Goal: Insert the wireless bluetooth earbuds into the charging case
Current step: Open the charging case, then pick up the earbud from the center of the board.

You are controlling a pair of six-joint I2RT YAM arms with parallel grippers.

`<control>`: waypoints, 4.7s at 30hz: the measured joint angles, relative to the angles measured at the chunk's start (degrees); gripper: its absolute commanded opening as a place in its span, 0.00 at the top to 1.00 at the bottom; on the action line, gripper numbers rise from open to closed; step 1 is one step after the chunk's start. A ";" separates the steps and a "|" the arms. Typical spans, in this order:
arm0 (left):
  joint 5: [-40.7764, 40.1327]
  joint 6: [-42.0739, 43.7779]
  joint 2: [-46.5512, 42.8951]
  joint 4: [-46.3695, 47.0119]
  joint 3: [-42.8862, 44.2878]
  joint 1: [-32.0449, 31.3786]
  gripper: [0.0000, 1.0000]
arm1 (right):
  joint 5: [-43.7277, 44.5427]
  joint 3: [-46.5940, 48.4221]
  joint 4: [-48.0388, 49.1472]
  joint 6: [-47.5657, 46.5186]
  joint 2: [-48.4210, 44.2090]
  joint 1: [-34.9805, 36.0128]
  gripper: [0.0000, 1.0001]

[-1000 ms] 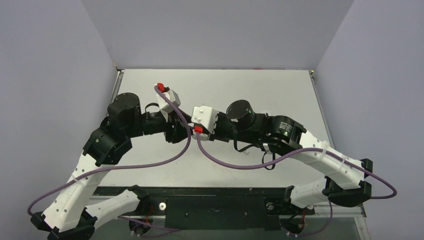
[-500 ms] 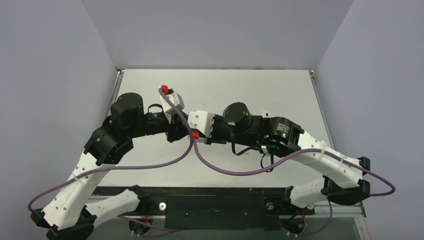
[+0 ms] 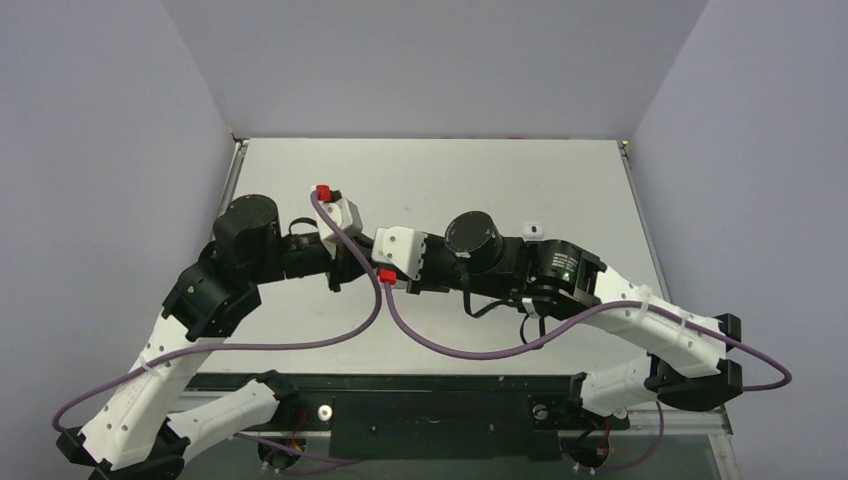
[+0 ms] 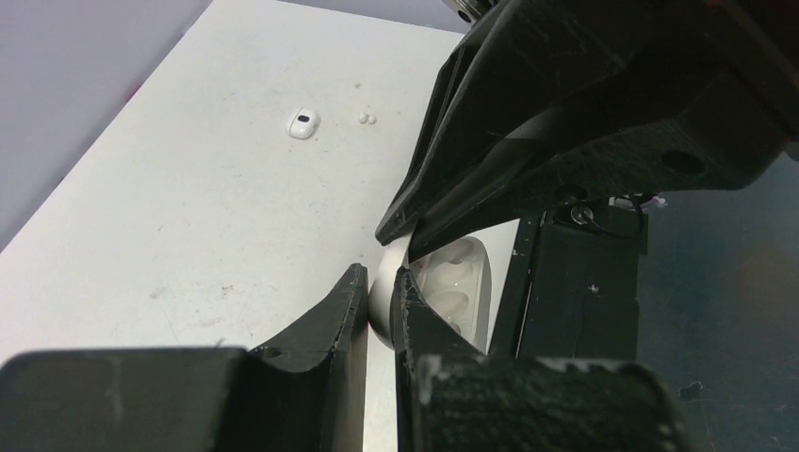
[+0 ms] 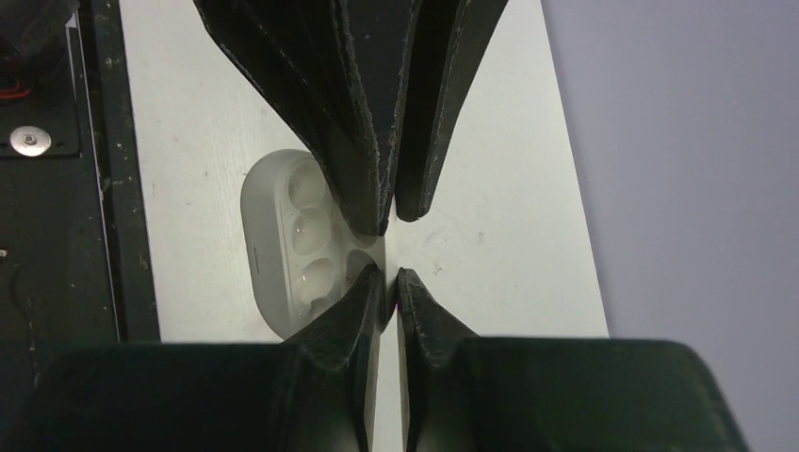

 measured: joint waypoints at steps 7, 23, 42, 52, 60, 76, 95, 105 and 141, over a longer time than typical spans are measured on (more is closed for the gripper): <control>-1.03 1.22 -6.25 5.60 -7.39 0.00 1.00 | -0.68 -3.67 4.90 2.73 -1.75 -0.50 0.55; -6.08 19.10 -20.00 19.41 -21.51 -0.04 1.00 | -24.90 -8.81 13.09 18.67 -3.82 -13.90 0.12; -7.74 27.26 -26.27 26.49 -27.98 -0.04 1.00 | -22.27 -21.49 24.52 39.32 -10.47 -26.16 0.15; -9.20 25.11 -28.79 28.33 -32.39 -0.04 1.00 | 3.06 -37.11 11.13 52.24 -16.02 -38.64 0.50; -9.33 23.65 -29.99 28.96 -33.55 -0.04 1.00 | 2.99 -46.60 9.64 56.68 -11.67 -41.77 0.63; -9.66 22.95 -32.11 28.98 -34.25 -0.04 1.00 | -6.88 -52.22 20.94 59.65 5.90 -46.31 0.63; -9.94 22.95 -32.02 28.98 -34.25 -0.04 1.00 | -11.21 -55.21 25.27 60.04 7.76 -46.31 0.72; -9.94 22.99 -31.82 29.00 -34.25 -0.04 1.00 | -13.57 -56.76 24.72 60.81 5.27 -46.27 0.68; -9.94 23.02 -31.63 28.98 -34.23 -0.04 1.00 | -15.52 -54.60 22.82 57.55 7.76 -47.80 0.79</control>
